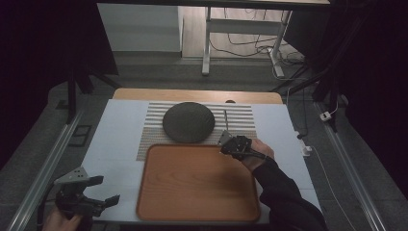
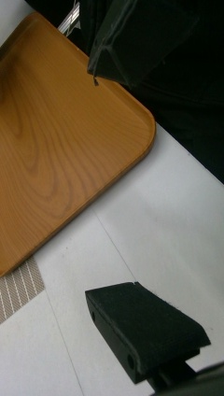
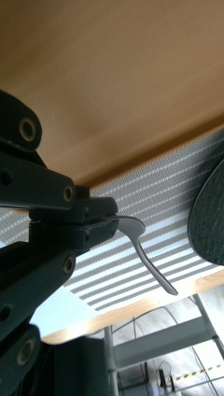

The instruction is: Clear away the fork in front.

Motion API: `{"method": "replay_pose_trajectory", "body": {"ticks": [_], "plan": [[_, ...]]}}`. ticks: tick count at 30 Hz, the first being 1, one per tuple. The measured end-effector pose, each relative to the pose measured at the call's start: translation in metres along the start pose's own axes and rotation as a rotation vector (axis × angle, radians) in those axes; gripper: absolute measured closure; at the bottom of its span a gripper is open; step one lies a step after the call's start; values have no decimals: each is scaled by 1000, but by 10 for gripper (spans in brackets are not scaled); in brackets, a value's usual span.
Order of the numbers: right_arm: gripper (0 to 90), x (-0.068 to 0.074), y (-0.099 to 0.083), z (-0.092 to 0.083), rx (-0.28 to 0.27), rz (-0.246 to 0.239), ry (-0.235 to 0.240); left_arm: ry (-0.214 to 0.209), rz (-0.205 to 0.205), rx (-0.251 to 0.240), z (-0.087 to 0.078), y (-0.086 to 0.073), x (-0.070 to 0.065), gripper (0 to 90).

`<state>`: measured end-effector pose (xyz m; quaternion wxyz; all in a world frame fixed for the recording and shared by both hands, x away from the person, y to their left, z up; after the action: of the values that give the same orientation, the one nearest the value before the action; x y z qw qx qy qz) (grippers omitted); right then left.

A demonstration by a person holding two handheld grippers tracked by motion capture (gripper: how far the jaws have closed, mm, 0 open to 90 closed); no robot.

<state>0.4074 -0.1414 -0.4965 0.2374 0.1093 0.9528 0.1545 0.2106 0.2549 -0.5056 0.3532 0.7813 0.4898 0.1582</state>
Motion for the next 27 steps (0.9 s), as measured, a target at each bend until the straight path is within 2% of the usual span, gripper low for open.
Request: {"method": "replay_pose_trajectory", "body": {"ticks": [6,11,14,15,16,17,27], "plan": [[888,9,-5,-18,-77,49,50,-28,42,0,6,7,-4,0],[888,16,-9,-32,-161,112,127,-55,73,-18,14,15,-5,0],[889,20,-12,-38,-202,131,167,-59,82,-16,18,19,-6,0],[889,23,-13,-43,-236,152,197,-63,81,-17,19,21,-6,0],[889,23,-13,-43,-236,152,197,-71,80,-19,21,24,-7,0],[888,23,-15,-45,-248,150,216,-82,82,-20,22,26,-7,0],[888,39,-26,-67,-386,253,367,-140,151,-9,45,58,-21,0]]}}
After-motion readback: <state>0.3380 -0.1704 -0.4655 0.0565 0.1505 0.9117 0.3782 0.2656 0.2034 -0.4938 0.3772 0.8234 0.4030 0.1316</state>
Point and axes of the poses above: each handheld gripper's, and its own axes: z roughly forward along the jaws, y roughly out of its top, x roughly to its left, the point moved 5 cm from there along z, roughly forward along the jaws, and after that the axes turned 15 degrees about y, right-handed, at the moved point
